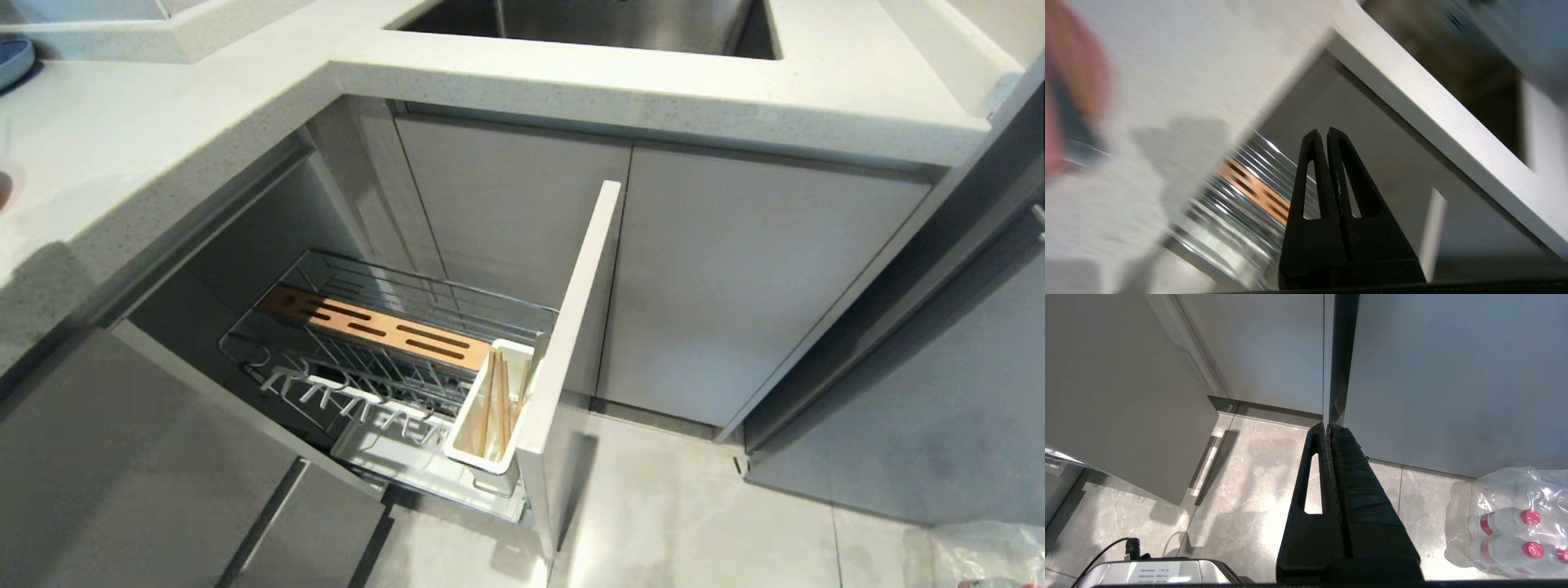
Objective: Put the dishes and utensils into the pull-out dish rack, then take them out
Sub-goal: Close the cupboard
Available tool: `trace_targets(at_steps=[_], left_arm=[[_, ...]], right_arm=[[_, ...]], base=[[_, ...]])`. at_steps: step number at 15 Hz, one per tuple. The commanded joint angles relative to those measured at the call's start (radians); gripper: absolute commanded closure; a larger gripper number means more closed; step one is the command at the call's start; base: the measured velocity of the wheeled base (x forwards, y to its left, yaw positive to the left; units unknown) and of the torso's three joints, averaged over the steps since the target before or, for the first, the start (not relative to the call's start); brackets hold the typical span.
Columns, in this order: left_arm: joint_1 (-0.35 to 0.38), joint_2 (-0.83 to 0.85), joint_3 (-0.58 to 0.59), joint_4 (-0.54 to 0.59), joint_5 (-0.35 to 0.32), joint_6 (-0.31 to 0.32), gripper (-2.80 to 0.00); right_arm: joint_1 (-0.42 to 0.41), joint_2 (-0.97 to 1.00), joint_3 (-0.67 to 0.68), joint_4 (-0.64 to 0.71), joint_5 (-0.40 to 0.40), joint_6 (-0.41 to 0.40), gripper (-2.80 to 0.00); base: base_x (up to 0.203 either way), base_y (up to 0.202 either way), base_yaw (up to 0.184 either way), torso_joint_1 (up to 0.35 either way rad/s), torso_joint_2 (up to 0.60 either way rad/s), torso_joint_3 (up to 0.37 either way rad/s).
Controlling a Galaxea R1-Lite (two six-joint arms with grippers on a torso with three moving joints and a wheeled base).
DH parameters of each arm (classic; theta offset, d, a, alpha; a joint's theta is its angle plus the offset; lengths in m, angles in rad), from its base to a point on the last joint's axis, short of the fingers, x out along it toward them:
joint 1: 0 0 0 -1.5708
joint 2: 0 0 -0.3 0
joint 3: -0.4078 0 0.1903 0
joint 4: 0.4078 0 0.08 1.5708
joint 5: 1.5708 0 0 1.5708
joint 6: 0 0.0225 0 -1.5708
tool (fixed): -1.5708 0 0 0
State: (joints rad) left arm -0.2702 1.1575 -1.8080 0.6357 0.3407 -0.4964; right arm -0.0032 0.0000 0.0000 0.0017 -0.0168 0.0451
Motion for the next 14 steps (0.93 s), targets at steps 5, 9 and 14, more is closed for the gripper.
trace_targets(at_steps=[5,9,14], left_arm=[[-0.431,0.010,0.004,0.298,-0.282,-0.116,0.00],[-0.545,0.178,-0.025,0.596,-0.489,-0.112,0.00],[-0.494,0.360,-0.069,0.670,-0.718,-0.096,0.00]], right_arm=[[0.000,0.000,0.002,0.000,0.000,-0.001,0.00],[0.000,0.000,0.002,0.000,0.000,-0.001,0.00],[0.000,0.000,0.002,0.000,0.000,-0.001,0.00]], base=[[0.000,0.000,0.000,0.000,0.00,0.000],[0.000,0.000,0.000,0.000,0.00,0.000],[0.000,0.000,0.000,0.000,0.00,0.000]])
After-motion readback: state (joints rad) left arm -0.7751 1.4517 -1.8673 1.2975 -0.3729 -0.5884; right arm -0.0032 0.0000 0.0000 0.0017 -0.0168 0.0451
